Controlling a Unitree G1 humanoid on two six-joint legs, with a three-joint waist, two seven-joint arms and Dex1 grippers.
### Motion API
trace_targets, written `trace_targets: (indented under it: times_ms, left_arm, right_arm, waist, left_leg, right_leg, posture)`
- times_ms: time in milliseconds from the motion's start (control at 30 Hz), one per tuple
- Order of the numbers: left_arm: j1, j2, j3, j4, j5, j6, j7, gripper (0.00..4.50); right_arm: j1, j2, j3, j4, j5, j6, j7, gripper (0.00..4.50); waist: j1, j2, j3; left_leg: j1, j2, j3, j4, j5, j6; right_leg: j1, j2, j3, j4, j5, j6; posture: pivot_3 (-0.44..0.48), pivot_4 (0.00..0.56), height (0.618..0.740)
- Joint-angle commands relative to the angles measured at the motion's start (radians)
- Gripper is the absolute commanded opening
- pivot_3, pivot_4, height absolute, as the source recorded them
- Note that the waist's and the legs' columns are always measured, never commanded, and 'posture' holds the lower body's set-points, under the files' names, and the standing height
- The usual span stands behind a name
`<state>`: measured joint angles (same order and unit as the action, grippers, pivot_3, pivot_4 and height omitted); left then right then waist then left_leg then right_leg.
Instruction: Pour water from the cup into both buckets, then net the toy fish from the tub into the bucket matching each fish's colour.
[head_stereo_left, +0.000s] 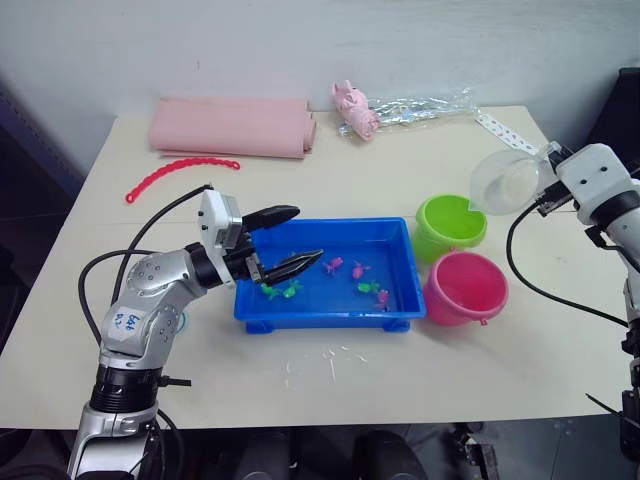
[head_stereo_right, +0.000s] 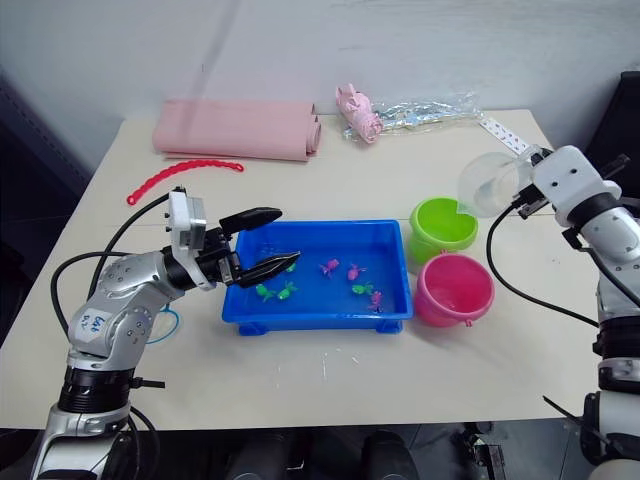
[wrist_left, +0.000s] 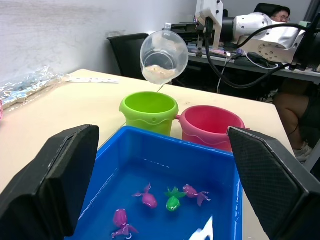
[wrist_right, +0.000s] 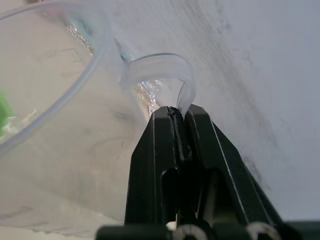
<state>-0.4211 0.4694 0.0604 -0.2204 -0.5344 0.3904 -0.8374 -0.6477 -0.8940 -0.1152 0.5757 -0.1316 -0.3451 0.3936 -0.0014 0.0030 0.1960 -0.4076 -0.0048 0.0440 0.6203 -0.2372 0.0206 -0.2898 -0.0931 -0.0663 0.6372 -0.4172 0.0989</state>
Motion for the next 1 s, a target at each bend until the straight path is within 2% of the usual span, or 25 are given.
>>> trace_targets:
  times_ms: [33,467,1000]
  left_arm:
    - [0.0,-0.005,0.002,-0.041,-0.009,-0.013,0.008,4.5]
    - [0.019,-0.013,-0.013,-0.06,-0.001,-0.017,0.017,4.5]
    - [0.029,-0.019,-0.014,-0.073,-0.003,-0.024,0.032,4.5]
  right_arm:
    - [-0.043,-0.044,0.001,0.018,-0.07,-0.097,-0.078,0.05]
    - [-0.088,-0.061,0.077,0.092,-0.266,-0.262,-0.264,0.05]
    - [-0.103,-0.102,0.144,0.117,-0.452,-0.368,-0.504,0.05]
  waist:
    - [0.0,0.0,0.0]
    - [-0.002,0.0,0.0]
    - [-0.002,0.0,0.0]
  left_leg:
    - [0.0,0.0,0.0,0.0,0.0,0.0]
    - [0.0,0.0,0.0,0.0,0.0,0.0]
    - [0.0,0.0,0.0,0.0,0.0,0.0]
  right_leg:
    - [0.0,0.0,0.0,0.0,0.0,0.0]
    - [0.0,0.0,0.0,0.0,0.0,0.0]
    - [0.0,0.0,0.0,0.0,0.0,0.0]
  posture:
    - [0.0,0.15,0.74]
    - [0.0,0.15,0.74]
    - [0.0,0.15,0.74]
